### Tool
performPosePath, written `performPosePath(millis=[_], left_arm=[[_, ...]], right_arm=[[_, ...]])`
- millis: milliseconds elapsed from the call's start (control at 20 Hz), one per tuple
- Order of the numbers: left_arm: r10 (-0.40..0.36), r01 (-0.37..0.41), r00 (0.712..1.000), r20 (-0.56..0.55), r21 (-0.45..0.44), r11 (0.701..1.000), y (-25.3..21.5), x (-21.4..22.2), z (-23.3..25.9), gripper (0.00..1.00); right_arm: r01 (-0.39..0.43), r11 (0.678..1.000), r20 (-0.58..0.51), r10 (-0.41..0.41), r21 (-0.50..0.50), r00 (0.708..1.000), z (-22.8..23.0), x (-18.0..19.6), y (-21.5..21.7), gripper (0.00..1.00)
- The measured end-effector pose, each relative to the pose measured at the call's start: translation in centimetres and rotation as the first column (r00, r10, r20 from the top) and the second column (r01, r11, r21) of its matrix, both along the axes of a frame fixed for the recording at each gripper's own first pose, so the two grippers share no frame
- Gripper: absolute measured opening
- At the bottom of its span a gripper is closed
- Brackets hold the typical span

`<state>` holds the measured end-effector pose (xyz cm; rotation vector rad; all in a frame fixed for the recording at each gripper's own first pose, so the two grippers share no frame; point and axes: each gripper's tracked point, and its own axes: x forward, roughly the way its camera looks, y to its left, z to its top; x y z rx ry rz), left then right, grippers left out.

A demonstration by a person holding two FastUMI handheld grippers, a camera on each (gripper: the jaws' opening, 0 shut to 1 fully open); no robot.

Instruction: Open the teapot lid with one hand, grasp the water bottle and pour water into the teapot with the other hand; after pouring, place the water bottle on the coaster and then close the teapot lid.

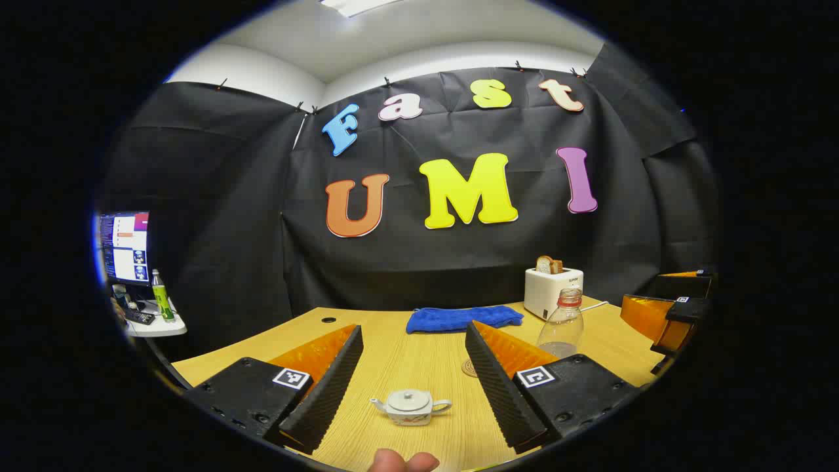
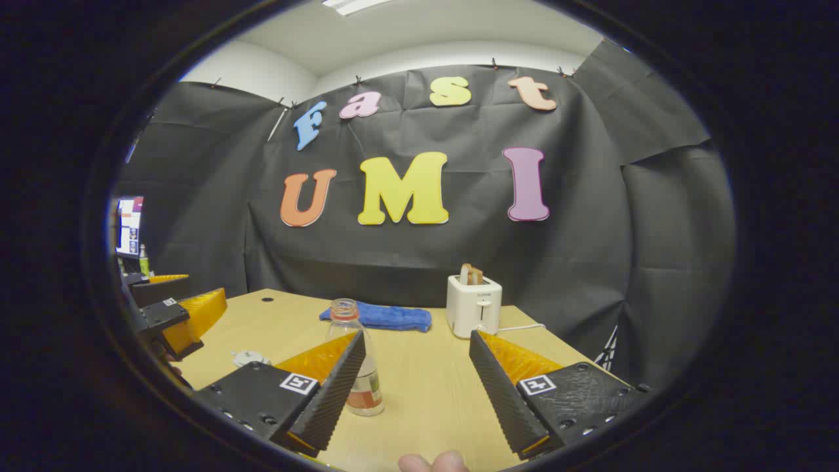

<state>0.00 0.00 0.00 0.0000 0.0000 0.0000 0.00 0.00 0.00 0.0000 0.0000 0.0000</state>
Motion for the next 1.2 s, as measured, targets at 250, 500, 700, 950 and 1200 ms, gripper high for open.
performPosePath(millis=[250, 500, 700, 950, 1200], left_arm=[[0.002, -0.002, 1.0, -0.003, -0.008, 1.0, -0.06, 0.15, -0.08, 0.98], [0.002, -0.002, 1.0, -0.013, -0.001, 1.0, -0.28, 0.16, -0.45, 0.98], [0.003, -0.003, 1.0, -0.008, 0.0, 1.0, -0.29, 0.05, -0.22, 0.98], [0.008, -0.008, 1.0, 0.002, -0.007, 1.0, -0.09, -0.01, 0.08, 0.98], [-0.002, 0.002, 1.0, 0.0, -0.018, 1.0, -0.36, -0.13, 0.15, 0.98]], right_arm=[[0.0, 1.0, -0.006, 0.0, 0.004, 1.0, -0.36, 0.25, 0.1, 0.96], [0.007, 1.0, -0.002, -0.007, 0.009, 1.0, -0.34, 0.23, -0.08, 0.95], [0.02, 1.0, 0.003, -0.02, -0.002, 1.0, -0.2, 0.13, -0.39, 0.95], [0.014, 1.0, 0.0, -0.014, -0.006, 1.0, -0.41, -0.06, -0.05, 0.95], [0.014, 1.0, 0.006, -0.014, -0.01, 1.0, -0.32, -0.23, -0.07, 0.95]])
